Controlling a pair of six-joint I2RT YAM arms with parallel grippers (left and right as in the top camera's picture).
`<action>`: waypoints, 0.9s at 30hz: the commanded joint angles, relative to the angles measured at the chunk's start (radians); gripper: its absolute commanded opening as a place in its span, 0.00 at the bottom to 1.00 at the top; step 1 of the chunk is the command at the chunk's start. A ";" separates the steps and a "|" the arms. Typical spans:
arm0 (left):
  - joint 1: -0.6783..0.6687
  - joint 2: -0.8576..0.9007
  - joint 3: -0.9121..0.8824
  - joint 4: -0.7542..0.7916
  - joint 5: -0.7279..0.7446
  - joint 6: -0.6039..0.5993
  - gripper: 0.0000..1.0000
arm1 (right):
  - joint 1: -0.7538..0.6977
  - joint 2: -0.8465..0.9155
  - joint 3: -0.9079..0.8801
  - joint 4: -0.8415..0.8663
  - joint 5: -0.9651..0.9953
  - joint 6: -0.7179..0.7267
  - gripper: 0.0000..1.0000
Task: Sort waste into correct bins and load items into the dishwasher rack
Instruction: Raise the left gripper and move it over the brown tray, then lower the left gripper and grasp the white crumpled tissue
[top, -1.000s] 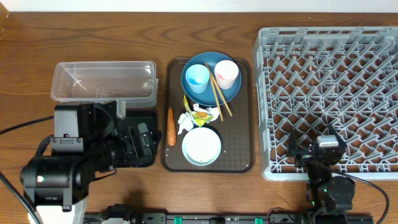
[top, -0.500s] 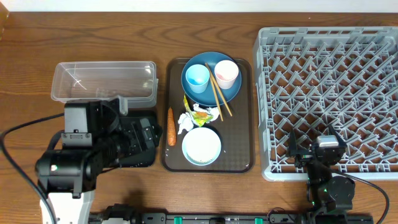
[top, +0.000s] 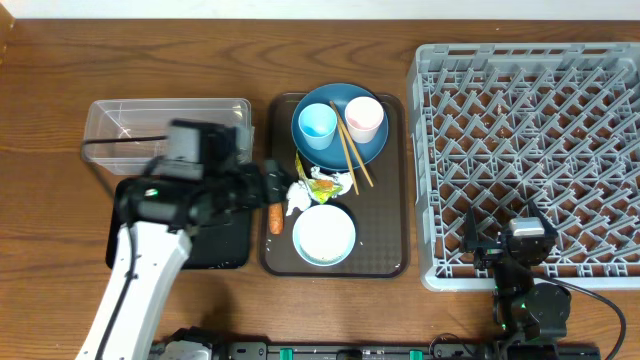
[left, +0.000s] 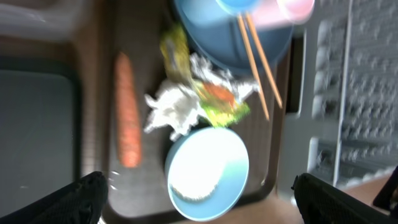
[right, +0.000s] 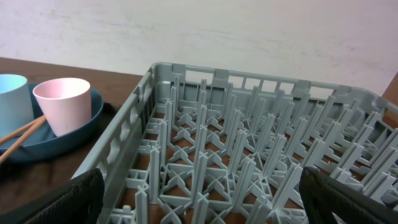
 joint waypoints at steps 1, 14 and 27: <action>-0.105 0.013 -0.006 -0.002 -0.056 -0.006 0.98 | -0.007 -0.005 -0.001 -0.005 0.003 -0.011 0.99; -0.245 0.016 -0.006 0.001 -0.325 -0.006 0.88 | -0.007 -0.005 -0.001 -0.005 0.003 -0.010 0.99; -0.250 0.223 -0.006 0.184 -0.349 -0.035 0.67 | -0.007 -0.005 -0.001 -0.005 0.003 -0.010 0.99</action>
